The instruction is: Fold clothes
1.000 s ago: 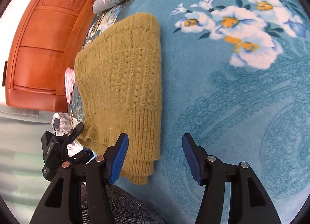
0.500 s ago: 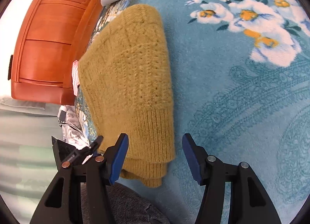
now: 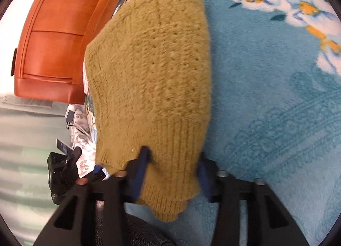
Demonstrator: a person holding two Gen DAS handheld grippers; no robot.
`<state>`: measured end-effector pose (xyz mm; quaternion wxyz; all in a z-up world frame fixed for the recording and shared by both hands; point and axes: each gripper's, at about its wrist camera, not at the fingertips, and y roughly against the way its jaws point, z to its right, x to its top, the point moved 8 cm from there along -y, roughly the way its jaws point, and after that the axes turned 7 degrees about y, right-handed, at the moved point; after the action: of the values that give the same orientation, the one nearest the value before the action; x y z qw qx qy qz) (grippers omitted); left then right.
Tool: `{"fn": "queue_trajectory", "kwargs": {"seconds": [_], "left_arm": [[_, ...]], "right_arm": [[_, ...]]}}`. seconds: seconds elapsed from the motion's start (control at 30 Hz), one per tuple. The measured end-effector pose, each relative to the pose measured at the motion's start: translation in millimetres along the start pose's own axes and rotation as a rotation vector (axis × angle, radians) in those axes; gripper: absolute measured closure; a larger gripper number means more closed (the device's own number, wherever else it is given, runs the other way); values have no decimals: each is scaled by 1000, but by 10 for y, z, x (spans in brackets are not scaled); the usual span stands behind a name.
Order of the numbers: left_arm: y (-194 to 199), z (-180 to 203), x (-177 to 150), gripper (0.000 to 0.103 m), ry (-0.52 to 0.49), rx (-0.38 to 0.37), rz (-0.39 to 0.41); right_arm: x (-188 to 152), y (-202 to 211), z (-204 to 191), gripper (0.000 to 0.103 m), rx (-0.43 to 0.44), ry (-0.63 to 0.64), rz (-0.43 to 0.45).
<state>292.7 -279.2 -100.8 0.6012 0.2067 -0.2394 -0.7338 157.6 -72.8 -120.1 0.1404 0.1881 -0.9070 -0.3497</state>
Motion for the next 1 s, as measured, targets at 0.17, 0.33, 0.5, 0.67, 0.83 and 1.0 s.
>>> {"fn": "queue_trajectory", "kwargs": {"seconds": [0.17, 0.33, 0.5, 0.67, 0.83, 1.0], "left_arm": [[-73, -1, -22, 26, 5, 13, -34], [-90, 81, 30, 24, -36, 15, -33], [-280, 356, 211, 23, -66, 3, -35], [-455, 759, 613, 19, -136, 44, 19], [-654, 1052, 1000, 16, -186, 80, 48], [-963, 1093, 1182, 16, -177, 118, -1]], "right_arm": [[148, 132, -37, 79, 7, -6, -22], [718, 528, 47, 80, -144, 86, -9], [1177, 779, 298, 80, -281, 81, -3], [1238, 944, 534, 77, -310, 71, -5], [1137, 1266, 621, 65, -250, -57, 175], [681, 1338, 746, 35, -100, -187, 253]]}}
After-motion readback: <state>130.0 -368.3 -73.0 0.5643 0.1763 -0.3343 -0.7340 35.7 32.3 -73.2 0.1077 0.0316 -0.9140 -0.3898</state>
